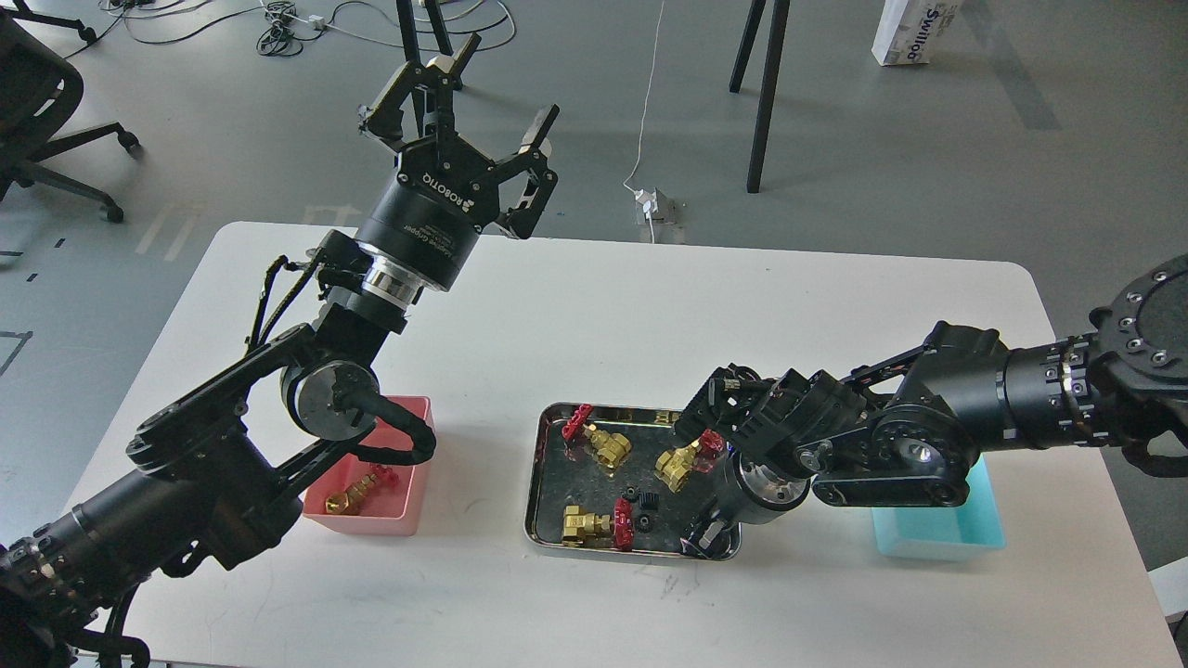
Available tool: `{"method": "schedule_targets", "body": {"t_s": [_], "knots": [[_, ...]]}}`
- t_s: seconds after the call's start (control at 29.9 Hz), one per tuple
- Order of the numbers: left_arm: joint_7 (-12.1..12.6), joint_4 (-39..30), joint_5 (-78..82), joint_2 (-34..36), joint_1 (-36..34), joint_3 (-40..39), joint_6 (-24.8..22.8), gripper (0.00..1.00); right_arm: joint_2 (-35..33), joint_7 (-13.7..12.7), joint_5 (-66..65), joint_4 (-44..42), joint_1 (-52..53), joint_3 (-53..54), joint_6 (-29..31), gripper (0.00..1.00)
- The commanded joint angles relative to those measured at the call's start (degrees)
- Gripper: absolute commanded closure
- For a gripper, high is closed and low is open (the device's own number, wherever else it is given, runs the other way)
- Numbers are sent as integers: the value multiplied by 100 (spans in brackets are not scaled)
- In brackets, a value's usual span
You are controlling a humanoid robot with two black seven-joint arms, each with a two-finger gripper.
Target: Place valve in pink box and gear in blue box
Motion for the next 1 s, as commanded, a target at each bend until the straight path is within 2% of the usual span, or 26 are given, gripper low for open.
{"method": "schedule_targets", "body": {"t_s": [0.0, 0.27, 0.6, 0.77, 0.97], "knots": [[0, 30, 7, -58, 0, 0, 1, 20, 2, 0, -1, -22, 8, -29, 2, 73], [0, 48, -2, -67, 0, 0, 1, 20, 11, -9, -1, -101, 26, -29, -7, 85], [0, 56, 7, -155, 0, 18, 1, 20, -103, 0, 104, -57, 280, 392, -33, 88], [0, 56, 16, -163, 9, 18, 1, 20, -963, -9, 148, 136, 491, 1121, -33, 89], [0, 74, 60, -163, 88, 61, 1, 20, -3061, -17, 254, 943, 448, 1623, -33, 90]]}}
